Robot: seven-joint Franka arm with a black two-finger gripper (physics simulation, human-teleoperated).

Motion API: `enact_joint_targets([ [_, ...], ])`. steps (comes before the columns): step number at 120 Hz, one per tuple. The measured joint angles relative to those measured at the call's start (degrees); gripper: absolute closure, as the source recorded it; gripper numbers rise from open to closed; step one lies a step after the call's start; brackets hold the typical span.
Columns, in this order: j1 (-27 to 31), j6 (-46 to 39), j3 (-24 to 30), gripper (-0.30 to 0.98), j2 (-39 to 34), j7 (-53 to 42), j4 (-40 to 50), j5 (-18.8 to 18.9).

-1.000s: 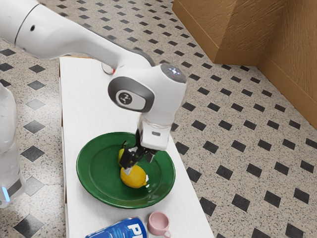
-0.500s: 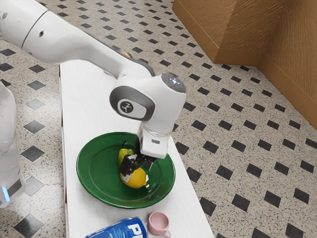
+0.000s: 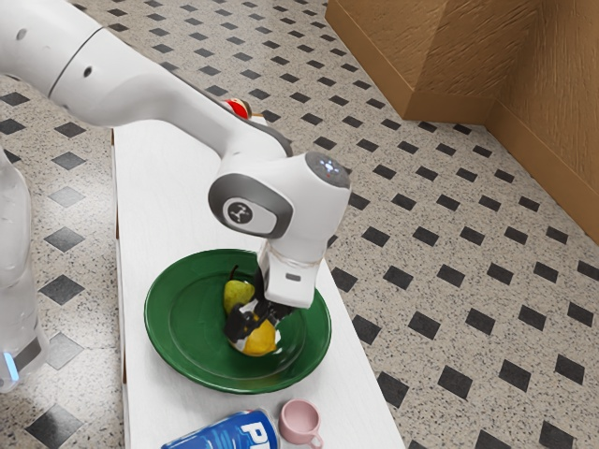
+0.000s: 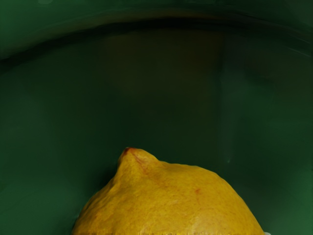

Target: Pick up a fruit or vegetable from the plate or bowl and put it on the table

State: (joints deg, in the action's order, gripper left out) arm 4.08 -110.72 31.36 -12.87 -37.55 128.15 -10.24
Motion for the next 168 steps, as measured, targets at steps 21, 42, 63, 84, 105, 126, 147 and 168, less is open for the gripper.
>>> enact_joint_targets([
  [21,0.0,-0.1,0.6,0.41,-0.3,1.0,-1.3,0.4],
  [42,0.0,1.2,0.6,0.41,-0.5,1.9,-6.7,1.8],
  [63,0.3,5.0,-4.2,0.41,-1.0,2.7,-10.7,4.5],
  [84,0.4,10.2,-8.7,0.40,-5.3,3.4,-10.8,6.6],
  [105,0.4,15.5,-14.9,0.38,-7.4,4.0,-10.7,9.6],
  [126,0.4,18.5,-23.5,0.38,-7.5,3.9,-10.7,13.3],
  [147,0.4,19.5,-32.1,0.37,-7.1,3.3,-10.7,15.8],
  [168,0.5,19.0,-39.3,0.40,-3.8,2.1,-10.7,17.6],
])
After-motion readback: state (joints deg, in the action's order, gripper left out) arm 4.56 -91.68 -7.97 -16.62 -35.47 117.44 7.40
